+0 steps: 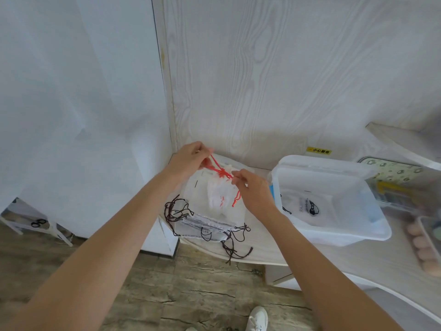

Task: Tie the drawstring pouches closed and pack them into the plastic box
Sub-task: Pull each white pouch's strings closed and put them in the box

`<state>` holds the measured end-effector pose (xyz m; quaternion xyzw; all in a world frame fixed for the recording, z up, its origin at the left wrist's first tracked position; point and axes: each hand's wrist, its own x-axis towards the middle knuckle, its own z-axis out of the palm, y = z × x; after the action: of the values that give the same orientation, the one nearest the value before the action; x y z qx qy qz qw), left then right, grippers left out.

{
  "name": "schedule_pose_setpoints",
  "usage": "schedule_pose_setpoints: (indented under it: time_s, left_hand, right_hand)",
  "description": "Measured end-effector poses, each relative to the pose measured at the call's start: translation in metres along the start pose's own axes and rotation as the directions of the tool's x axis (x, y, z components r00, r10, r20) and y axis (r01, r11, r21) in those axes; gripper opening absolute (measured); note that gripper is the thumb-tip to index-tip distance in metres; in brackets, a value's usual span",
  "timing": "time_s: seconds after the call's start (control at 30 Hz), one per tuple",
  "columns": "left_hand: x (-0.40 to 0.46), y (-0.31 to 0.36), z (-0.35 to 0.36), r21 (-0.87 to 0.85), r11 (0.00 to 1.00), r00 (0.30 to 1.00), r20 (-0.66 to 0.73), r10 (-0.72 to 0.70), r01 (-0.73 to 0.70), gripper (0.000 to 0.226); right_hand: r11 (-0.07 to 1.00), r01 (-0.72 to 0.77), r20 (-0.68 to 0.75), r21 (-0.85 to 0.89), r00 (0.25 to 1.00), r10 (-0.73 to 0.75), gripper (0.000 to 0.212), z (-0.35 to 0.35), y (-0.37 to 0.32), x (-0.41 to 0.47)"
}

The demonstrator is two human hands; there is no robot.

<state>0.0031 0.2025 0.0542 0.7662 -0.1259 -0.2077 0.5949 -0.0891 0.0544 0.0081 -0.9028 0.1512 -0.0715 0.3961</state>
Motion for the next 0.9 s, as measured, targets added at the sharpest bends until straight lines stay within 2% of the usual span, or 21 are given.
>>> schedule_pose_setpoints:
  time_s: [0.1, 0.23, 0.37, 0.43, 0.5, 0.53, 0.57, 0.63, 0.67, 0.73, 0.83, 0.9]
  left_hand:
    - [-0.004, -0.002, 0.008, -0.041, 0.998, 0.998, -0.037, 0.041, -0.043, 0.023]
    - [-0.002, -0.007, 0.012, 0.054, 0.991, 0.985, -0.114, 0.127, -0.122, 0.019]
    - [0.002, -0.014, 0.009, 0.284, 0.950, 0.965, -0.184, 0.187, -0.130, 0.016]
    - [0.005, -0.022, 0.005, 0.353, 0.933, 0.965, -0.211, 0.157, -0.075, 0.014]
    - [0.006, -0.029, 0.007, 0.296, 0.955, 0.965, -0.246, 0.095, -0.018, 0.012]
    - [0.006, -0.032, 0.010, 0.249, 0.969, 0.960, -0.273, 0.060, 0.011, 0.013]
    - [0.006, -0.034, 0.014, 0.206, 0.978, 0.951, -0.309, 0.021, 0.045, 0.015]
    - [0.005, -0.039, 0.018, 0.104, 0.988, 0.923, -0.379, -0.070, 0.118, 0.023]
    - [0.006, -0.043, 0.017, 0.043, 0.988, 0.910, -0.398, -0.116, 0.145, 0.026]
    - [0.005, -0.048, 0.014, -0.073, 0.984, 0.907, -0.382, -0.179, 0.163, 0.027]
    - [0.000, -0.046, 0.009, -0.308, 0.939, 0.941, -0.243, -0.236, 0.156, 0.025]
    - [-0.005, -0.040, 0.009, -0.387, 0.903, 0.959, -0.125, -0.253, 0.188, 0.023]
  right_hand:
    - [0.996, -0.042, 0.011, 0.076, 0.999, 0.041, 0.015, 0.000, -0.001, 0.001]
    - [0.966, -0.151, 0.021, 0.208, 0.988, 0.150, 0.021, 0.001, -0.001, 0.001]
    - [0.796, -0.291, 0.061, 0.531, 0.950, 0.306, 0.023, -0.003, -0.001, 0.003]
    - [0.614, -0.348, 0.133, 0.709, 0.920, 0.368, 0.023, -0.009, -0.002, 0.002]
    - [0.259, -0.389, 0.258, 0.884, 0.868, 0.423, 0.023, -0.012, -0.003, 0.001]
    - [0.079, -0.391, 0.320, 0.917, 0.839, 0.440, 0.024, -0.012, -0.002, 0.001]
    - [-0.058, -0.383, 0.367, 0.922, 0.816, 0.446, 0.023, -0.012, 0.000, 0.002]
    - [-0.215, -0.351, 0.411, 0.911, 0.792, 0.452, 0.022, -0.013, 0.003, 0.004]
    - [-0.242, -0.337, 0.413, 0.910, 0.789, 0.455, 0.022, -0.014, 0.006, 0.005]
    - [-0.214, -0.316, 0.381, 0.924, 0.797, 0.468, 0.021, -0.015, 0.010, 0.005]
    - [-0.110, -0.260, 0.282, 0.959, 0.861, 0.423, 0.020, -0.017, 0.013, 0.001]
    - [-0.152, -0.209, 0.250, 0.966, 0.902, 0.351, 0.019, -0.020, 0.012, 0.000]
